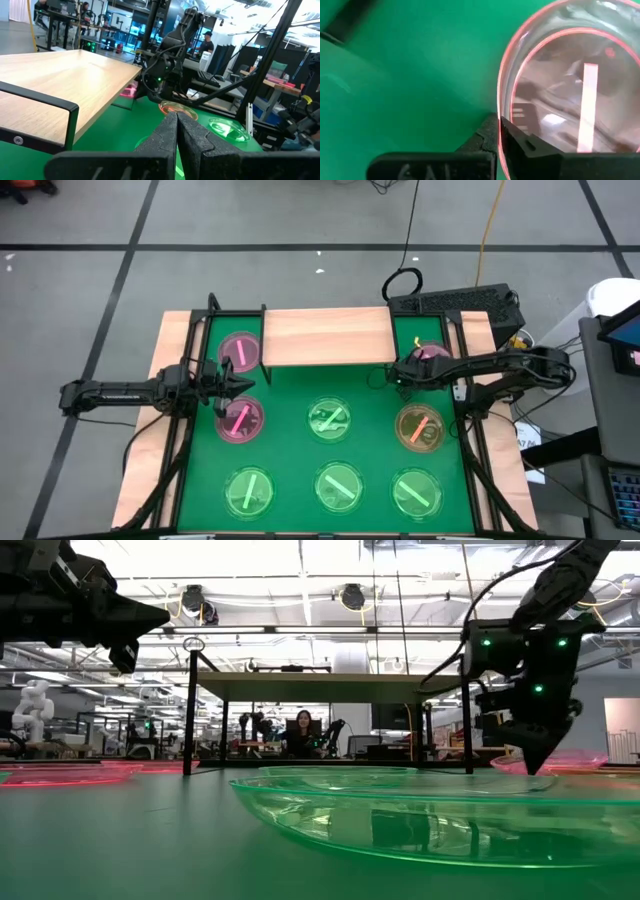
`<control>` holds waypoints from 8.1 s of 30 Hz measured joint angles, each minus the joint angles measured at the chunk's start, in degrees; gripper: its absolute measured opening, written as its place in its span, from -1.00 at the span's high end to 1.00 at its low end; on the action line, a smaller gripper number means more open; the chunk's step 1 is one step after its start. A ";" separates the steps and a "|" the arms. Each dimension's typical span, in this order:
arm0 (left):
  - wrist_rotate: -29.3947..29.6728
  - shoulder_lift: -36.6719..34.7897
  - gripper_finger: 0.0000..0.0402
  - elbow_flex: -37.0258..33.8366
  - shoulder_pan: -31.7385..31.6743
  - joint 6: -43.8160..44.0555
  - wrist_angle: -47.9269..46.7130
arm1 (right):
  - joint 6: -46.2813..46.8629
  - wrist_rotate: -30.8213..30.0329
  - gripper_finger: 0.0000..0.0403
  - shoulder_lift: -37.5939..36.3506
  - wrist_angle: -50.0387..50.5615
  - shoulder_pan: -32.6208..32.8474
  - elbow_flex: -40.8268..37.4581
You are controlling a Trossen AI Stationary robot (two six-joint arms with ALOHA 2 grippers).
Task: Place and stack plates onto a shelf
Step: Put the right pink transparent plate on the shelf, then put the top green transparent plate on the shelf
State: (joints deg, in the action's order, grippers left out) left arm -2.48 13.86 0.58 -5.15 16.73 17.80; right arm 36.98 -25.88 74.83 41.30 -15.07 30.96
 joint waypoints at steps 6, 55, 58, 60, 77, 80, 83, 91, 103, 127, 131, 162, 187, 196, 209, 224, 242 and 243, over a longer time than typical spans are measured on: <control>0.01 0.00 0.93 0.00 -0.02 0.00 -0.02 | 6.32 0.44 1.00 -8.13 3.73 1.73 -0.05; 0.02 -0.02 0.93 0.00 -0.01 0.01 -0.02 | -35.11 -3.81 1.00 -7.50 -31.40 3.95 23.12; 0.02 -0.01 0.93 0.00 0.00 0.00 0.00 | -35.91 -2.00 1.00 -5.38 -33.16 4.23 23.12; 0.02 -0.01 0.93 0.00 -0.01 0.01 -0.01 | -36.78 -0.68 1.00 -3.87 -34.80 4.56 23.10; 0.00 0.01 0.93 0.00 -0.01 0.00 -0.02 | -36.45 2.18 1.00 4.18 -37.32 6.56 23.10; -0.01 0.01 0.93 0.00 -0.02 0.02 -0.02 | -35.72 2.18 1.00 4.54 -36.71 6.56 23.10; 0.00 0.01 0.93 0.00 0.00 0.00 -0.01 | -35.09 2.11 1.00 4.50 -36.79 6.56 23.08; 0.00 -0.02 0.93 0.00 0.00 0.00 0.00 | -34.62 2.15 0.82 4.50 -36.77 6.56 23.08; 0.02 -0.01 0.93 0.00 0.00 0.00 -0.02 | -37.27 6.72 0.49 4.14 -45.01 7.73 23.03; 0.00 0.00 0.93 0.00 -0.02 0.00 -0.02 | -41.14 6.68 0.48 -8.73 -47.91 25.65 22.99; 0.01 -0.02 0.93 0.00 -0.01 0.00 0.01 | -41.12 6.65 0.48 -8.74 -48.02 26.96 22.99; -0.01 0.01 0.93 0.00 0.00 5.28 7.67 | -41.14 6.49 0.48 -8.71 -48.33 36.20 22.99; -2.89 0.50 0.93 4.58 0.12 0.47 24.60 | -43.74 6.49 0.48 -8.73 -48.79 36.20 21.96; 1.64 15.49 0.93 26.73 6.15 -17.02 -8.86 | -42.89 6.15 0.48 -8.71 -52.24 36.20 19.25; 7.73 41.41 0.93 38.32 16.08 -19.06 -27.04 | -42.03 6.22 0.48 -8.72 -52.21 36.61 19.21; 25.30 68.35 0.90 38.36 30.96 -39.27 -15.46 | -42.75 3.20 0.48 -8.71 -53.68 36.55 19.19; 25.04 87.48 0.10 50.00 28.28 -50.22 -13.82 | -43.09 3.36 0.48 -12.33 -54.81 36.64 19.17; 25.04 88.16 0.10 50.84 27.85 -50.29 -15.35 | -42.91 3.36 0.48 -12.69 -54.77 36.64 19.17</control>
State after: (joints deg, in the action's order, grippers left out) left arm 22.56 102.03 51.42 22.70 -33.55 2.44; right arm -5.94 -22.52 62.15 -13.47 21.57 50.13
